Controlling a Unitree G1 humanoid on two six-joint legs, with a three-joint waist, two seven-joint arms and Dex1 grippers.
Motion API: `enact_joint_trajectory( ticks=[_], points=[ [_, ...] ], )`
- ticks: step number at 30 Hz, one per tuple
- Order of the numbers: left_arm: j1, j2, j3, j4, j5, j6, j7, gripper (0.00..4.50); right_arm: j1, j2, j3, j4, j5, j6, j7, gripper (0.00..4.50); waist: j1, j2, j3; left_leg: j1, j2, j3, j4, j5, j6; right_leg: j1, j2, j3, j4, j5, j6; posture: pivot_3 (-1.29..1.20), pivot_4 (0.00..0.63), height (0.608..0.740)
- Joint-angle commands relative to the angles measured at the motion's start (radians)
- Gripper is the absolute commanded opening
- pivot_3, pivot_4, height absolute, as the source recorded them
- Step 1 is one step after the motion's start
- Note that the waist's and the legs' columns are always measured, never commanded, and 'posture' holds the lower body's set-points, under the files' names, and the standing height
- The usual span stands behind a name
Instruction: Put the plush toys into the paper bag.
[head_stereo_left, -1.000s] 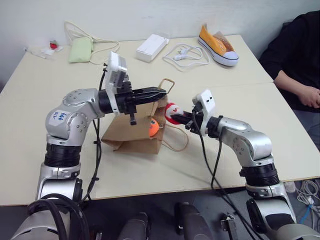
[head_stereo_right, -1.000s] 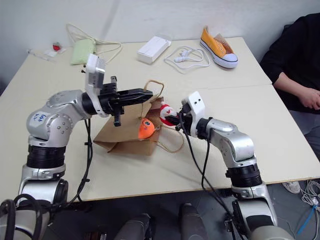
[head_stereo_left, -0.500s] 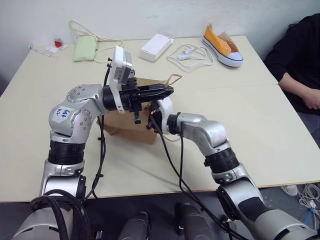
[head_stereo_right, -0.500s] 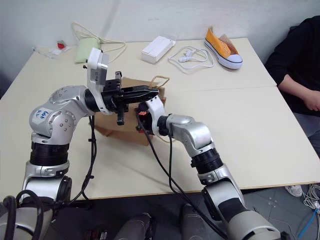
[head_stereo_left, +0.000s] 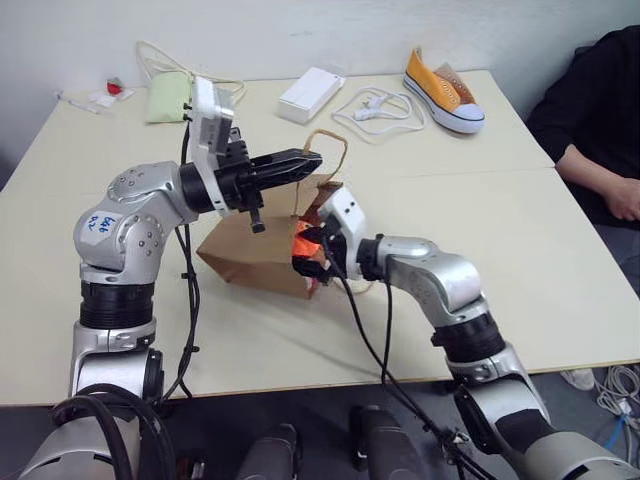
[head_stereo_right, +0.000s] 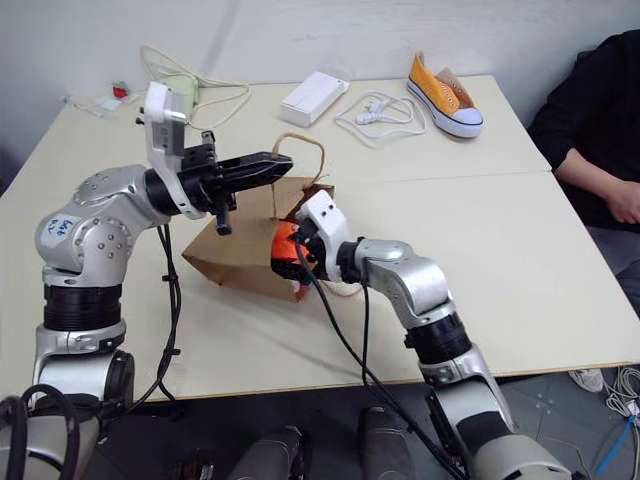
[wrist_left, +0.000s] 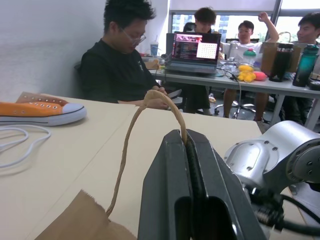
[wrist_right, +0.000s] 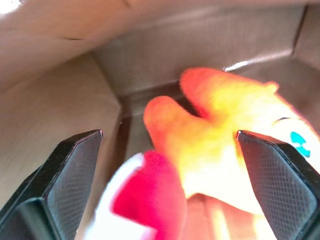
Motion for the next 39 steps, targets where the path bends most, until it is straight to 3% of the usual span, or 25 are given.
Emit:
enact_joint_trajectory(
  ticks=[1, 6, 10, 16, 22, 30, 33, 37, 39],
  points=[
    [0.002, 0.017, 0.025, -0.009, -0.009, -0.013, -0.002, 0.0, 0.039, -0.063, -0.125, -0.182, 0.085, 0.096, -0.028, 4.46, 0.002, 0.0, 0.0, 0.0, 0.0, 0.0, 0.0, 0.0, 0.0, 0.0, 0.0, 0.0, 0.0, 0.0, 0.0, 0.0, 0.15, 0.74],
    [0.002, 0.015, 0.024, -0.009, -0.01, -0.013, -0.002, 0.0, 0.183, -0.153, -0.364, -0.376, 0.221, 0.34, -0.121, 4.46, 0.006, 0.0, 0.0, -0.001, 0.0, 0.0, 0.0, 0.0, 0.0, 0.0, 0.0, 0.0, -0.001, 0.0, 0.0, 0.0, 0.15, 0.74],
    [0.0, 0.008, 0.016, -0.011, -0.009, -0.016, -0.005, 0.0, 0.327, -0.198, -0.398, -0.451, 0.258, 0.396, -0.142, 4.46, 0.004, 0.0, 0.0, -0.001, 0.0, 0.0, -0.001, 0.0, 0.0, 0.0, 0.0, 0.0, -0.001, 0.0, 0.0, 0.0, 0.15, 0.74],
    [-0.002, 0.007, 0.004, -0.013, -0.007, -0.018, -0.013, 0.0, 0.401, -0.167, -0.352, -0.431, 0.243, 0.371, -0.194, 4.46, 0.002, 0.0, 0.0, 0.001, 0.0, 0.002, -0.001, 0.0, 0.0, 0.0, 0.0, 0.002, -0.001, 0.0, 0.0, 0.0, 0.15, 0.74],
    [-0.009, 0.008, -0.002, -0.023, -0.008, -0.01, -0.014, 0.0, 0.329, -0.201, -0.231, -0.421, 0.173, 0.209, -0.166, 4.46, 0.003, 0.0, 0.0, 0.001, 0.0, 0.002, -0.001, 0.0, 0.001, 0.0, 0.0, 0.002, -0.001, 0.0, 0.0, 0.0, 0.15, 0.74],
    [-0.011, 0.006, -0.006, -0.032, -0.011, -0.001, -0.007, 0.0, 0.238, -0.169, -0.058, -0.246, 0.057, 0.094, -0.181, 4.46, 0.002, -0.001, 0.0, 0.001, 0.0, 0.001, -0.001, 0.0, 0.001, 0.0, 0.0, 0.001, -0.002, 0.0, 0.0, 0.0, 0.15, 0.74],
    [-0.019, 0.008, -0.007, -0.032, -0.011, 0.003, -0.006, 0.0, 0.235, -0.181, 0.026, -0.178, -0.022, 0.03, -0.175, 3.91, 0.003, -0.001, 0.0, 0.001, 0.0, 0.001, -0.001, 0.0, 0.001, 0.0, 0.0, 0.001, -0.001, 0.0, 0.0, 0.0, 0.15, 0.74],
    [-0.021, 0.012, -0.006, -0.03, -0.01, 0.006, -0.009, 0.0, 0.224, -0.164, -0.001, -0.218, 0.022, 0.031, -0.132, 2.33, 0.002, -0.001, -0.001, 0.0, 0.0, 0.001, -0.001, 0.0, 0.001, 0.0, 0.0, 0.001, -0.002, 0.0, 0.0, 0.0, 0.15, 0.74],
    [-0.019, 0.013, -0.006, -0.031, -0.011, 0.008, -0.01, 0.0, 0.211, -0.164, -0.014, -0.223, 0.029, 0.035, -0.123, 1.81, 0.002, -0.001, 0.0, 0.0, 0.0, 0.001, -0.001, 0.0, 0.001, 0.0, 0.0, 0.001, -0.002, 0.0, 0.0, 0.0, 0.15, 0.74]
  ],
)
